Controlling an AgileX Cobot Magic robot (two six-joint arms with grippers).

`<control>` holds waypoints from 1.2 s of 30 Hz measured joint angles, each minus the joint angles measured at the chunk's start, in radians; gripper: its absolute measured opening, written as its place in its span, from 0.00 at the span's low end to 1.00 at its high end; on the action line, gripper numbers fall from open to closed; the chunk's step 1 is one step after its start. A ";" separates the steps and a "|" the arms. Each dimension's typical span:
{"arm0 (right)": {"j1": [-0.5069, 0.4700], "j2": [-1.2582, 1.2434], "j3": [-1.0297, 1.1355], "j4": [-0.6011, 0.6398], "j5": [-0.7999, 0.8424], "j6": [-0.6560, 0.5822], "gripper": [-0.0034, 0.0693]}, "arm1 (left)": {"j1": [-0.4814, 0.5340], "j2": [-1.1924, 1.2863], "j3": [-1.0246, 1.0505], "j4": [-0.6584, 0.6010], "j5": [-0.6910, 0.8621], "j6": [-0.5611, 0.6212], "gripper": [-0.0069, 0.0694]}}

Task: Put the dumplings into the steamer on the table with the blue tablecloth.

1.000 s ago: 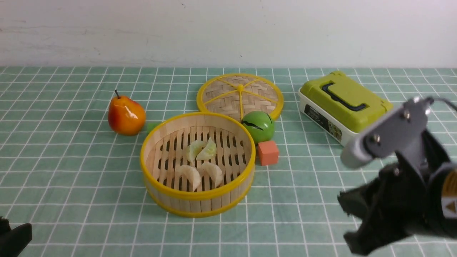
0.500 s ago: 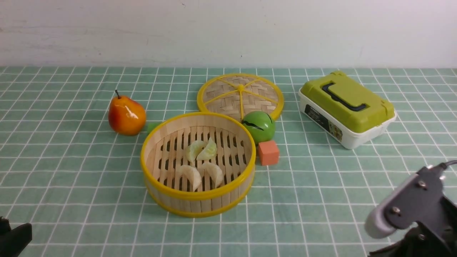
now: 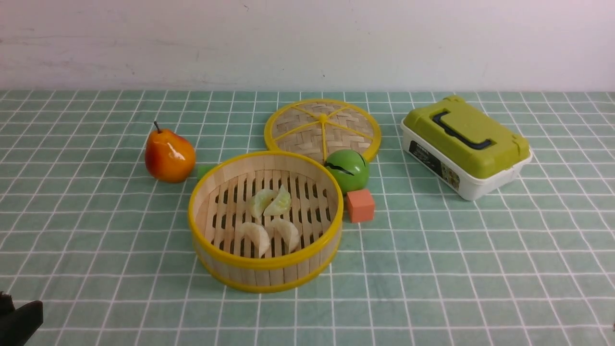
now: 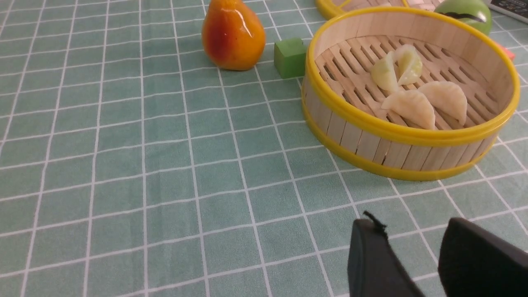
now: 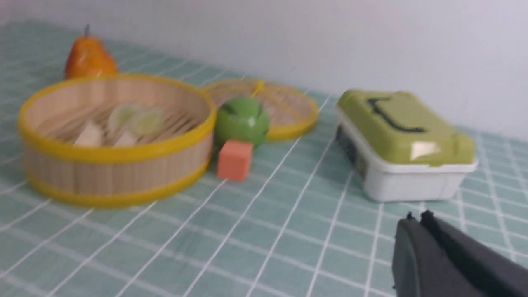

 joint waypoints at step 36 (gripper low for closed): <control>-0.211 -0.119 0.004 0.230 0.429 -0.078 0.04 | 0.000 0.000 0.000 0.000 0.000 0.000 0.40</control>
